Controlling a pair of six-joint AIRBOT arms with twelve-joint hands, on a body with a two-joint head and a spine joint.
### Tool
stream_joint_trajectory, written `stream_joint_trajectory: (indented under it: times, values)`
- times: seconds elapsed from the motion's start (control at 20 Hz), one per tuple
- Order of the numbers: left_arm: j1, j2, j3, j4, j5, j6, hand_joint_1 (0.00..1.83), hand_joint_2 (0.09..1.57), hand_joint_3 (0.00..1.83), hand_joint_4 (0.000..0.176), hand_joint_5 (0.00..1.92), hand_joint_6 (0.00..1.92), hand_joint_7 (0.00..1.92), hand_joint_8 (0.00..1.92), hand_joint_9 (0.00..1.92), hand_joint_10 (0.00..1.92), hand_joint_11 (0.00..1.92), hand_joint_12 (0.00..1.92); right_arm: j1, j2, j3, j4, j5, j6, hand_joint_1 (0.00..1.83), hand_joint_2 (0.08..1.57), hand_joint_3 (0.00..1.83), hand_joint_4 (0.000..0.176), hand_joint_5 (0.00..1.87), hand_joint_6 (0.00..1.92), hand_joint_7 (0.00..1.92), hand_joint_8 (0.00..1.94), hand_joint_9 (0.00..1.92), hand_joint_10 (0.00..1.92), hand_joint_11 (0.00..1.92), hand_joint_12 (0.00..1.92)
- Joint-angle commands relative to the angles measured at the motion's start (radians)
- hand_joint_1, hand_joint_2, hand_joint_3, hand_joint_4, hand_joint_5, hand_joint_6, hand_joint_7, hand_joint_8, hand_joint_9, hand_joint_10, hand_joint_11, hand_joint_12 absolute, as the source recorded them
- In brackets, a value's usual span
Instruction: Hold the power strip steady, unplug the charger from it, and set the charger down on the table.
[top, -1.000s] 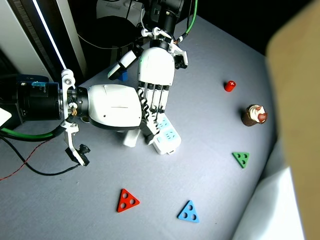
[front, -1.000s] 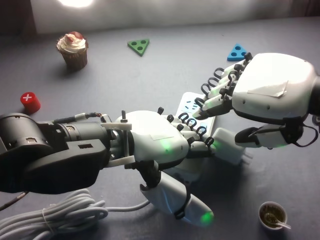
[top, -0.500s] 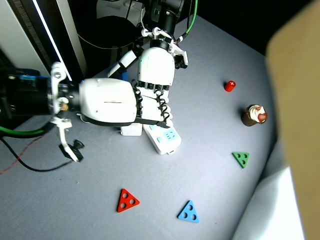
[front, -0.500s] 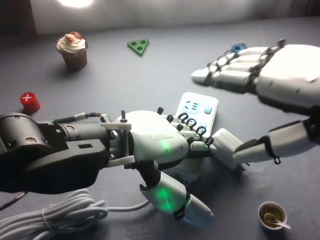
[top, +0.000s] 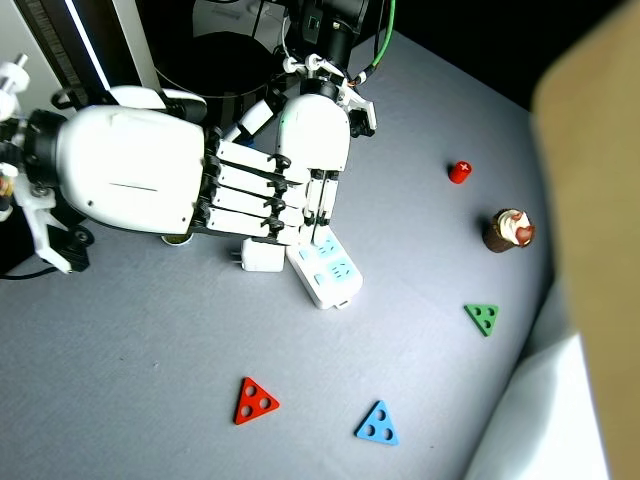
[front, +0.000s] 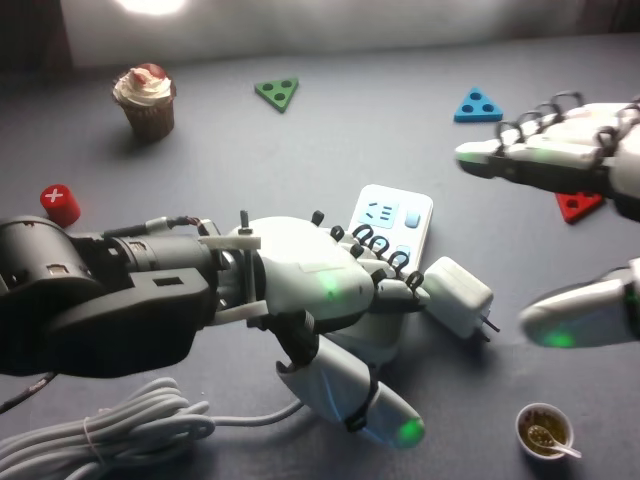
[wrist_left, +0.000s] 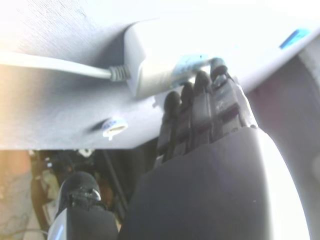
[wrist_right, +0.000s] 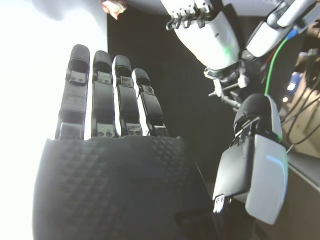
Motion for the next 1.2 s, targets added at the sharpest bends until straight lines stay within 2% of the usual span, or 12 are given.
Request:
stream_joint_trajectory:
  times: [0.0,0.15,0.45,0.7,1.15]
  values:
    - [-0.014,0.006,-0.002,-0.004,-0.066,0.0,0.0,0.94,0.0,0.0,0.13,0.01,0.15,0.0,0.14,0.0,0.15,0.01,0.005,0.02,-0.01,-0.041,0.131,0.047,0.0,0.95,0.01,0.0,0.09,0.0,0.18,0.0,0.2,0.0,0.15,0.17]
    - [-0.045,0.023,-0.005,-0.01,-0.065,0.0,0.0,0.94,0.0,0.0,0.12,0.0,0.15,0.0,0.14,0.0,0.15,0.01,0.006,0.076,-0.014,-0.207,0.185,0.196,0.0,0.97,0.0,0.0,0.13,0.0,0.22,0.0,0.23,0.0,0.18,0.15]
    - [-0.129,0.06,-0.015,-0.042,-0.054,0.0,0.0,0.94,0.0,0.0,0.13,0.0,0.16,0.0,0.15,0.0,0.16,0.02,0.04,0.149,0.006,-0.34,0.213,0.421,0.0,0.99,0.01,0.0,0.15,0.01,0.24,0.01,0.24,0.0,0.19,0.14]
    - [-0.188,0.093,-0.032,-0.068,-0.054,0.0,0.0,0.94,0.0,0.0,0.13,0.0,0.16,0.0,0.15,0.0,0.15,0.01,0.089,0.197,0.008,-0.536,0.22,0.623,0.0,1.03,0.01,0.0,0.17,0.01,0.24,0.01,0.25,0.0,0.21,0.13]
    - [-0.223,0.15,-0.066,-0.1,-0.055,-0.001,0.0,0.94,0.0,0.0,0.12,0.0,0.16,0.0,0.15,0.0,0.16,0.01,0.088,0.211,-0.021,-0.544,0.22,0.63,0.0,1.06,0.01,0.0,0.21,0.01,0.3,0.01,0.31,0.01,0.27,0.13]
